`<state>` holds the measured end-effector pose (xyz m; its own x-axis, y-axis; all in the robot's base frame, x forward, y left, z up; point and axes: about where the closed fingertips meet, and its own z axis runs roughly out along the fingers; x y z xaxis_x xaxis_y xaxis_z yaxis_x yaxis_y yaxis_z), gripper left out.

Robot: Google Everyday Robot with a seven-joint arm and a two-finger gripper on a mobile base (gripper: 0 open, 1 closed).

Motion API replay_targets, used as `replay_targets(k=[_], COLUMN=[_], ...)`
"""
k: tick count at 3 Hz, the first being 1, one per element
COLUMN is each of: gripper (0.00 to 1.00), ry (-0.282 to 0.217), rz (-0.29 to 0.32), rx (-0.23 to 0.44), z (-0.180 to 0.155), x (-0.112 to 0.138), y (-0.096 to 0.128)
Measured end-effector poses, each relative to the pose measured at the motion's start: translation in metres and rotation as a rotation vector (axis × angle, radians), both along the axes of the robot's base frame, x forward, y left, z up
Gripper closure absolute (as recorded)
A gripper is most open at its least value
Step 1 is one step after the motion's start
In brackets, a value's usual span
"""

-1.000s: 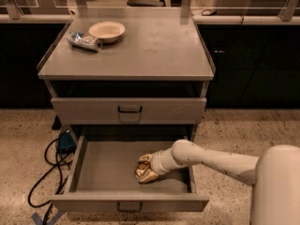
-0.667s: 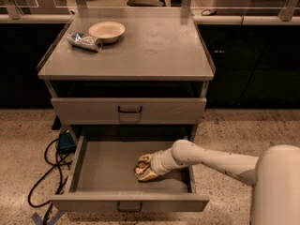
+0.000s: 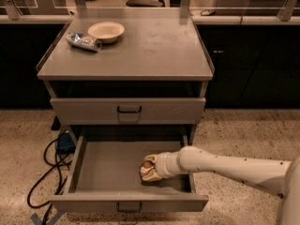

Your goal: Pick orange can from middle drawer and place on counter

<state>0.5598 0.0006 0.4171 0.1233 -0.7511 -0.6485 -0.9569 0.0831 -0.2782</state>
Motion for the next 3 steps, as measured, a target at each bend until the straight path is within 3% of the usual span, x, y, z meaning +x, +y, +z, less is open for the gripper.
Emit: replay_targets(k=[1,2,3], gripper=[1.0,1.0,1.0], ry=[-0.053,-0.108,-0.094], rz=[-0.138,-0.175,-0.162], rx=[-0.029,-0.031,-0.03], z=[0.043,0.074,0.066], x=[-0.013,-0.022,-0.02], y=[-0.031,-0.033,-0.03])
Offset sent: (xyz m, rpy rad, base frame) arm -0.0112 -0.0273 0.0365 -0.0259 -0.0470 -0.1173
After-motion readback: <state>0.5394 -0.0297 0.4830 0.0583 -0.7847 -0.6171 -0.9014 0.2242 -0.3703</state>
